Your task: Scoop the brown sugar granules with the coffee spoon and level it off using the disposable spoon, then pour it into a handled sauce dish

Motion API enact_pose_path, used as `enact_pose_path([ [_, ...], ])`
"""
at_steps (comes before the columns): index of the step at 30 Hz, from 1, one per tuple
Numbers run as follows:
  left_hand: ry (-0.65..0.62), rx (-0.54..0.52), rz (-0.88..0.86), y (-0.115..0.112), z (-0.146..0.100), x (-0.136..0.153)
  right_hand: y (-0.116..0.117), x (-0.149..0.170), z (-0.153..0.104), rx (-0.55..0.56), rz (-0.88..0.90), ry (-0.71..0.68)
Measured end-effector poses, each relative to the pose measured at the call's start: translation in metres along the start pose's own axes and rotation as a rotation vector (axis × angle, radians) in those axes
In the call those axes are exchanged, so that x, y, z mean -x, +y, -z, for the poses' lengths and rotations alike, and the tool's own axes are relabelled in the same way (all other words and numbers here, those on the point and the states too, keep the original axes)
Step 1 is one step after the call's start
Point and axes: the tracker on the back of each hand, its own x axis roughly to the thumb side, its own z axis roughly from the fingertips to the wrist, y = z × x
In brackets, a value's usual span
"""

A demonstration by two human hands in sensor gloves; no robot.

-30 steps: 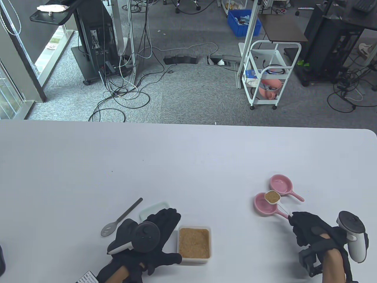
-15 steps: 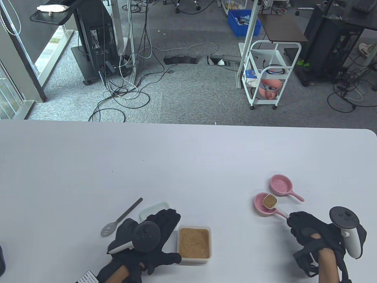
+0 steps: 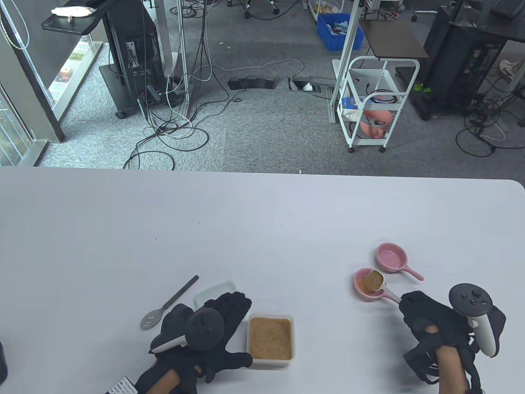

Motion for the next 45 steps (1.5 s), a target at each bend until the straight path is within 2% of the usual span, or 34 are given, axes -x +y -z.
enact_pose_path([
  [45,0.007,0.027,0.049,-0.002,0.001,-0.001,0.011,-0.06,-0.03,0.307,-0.619,-0.189],
])
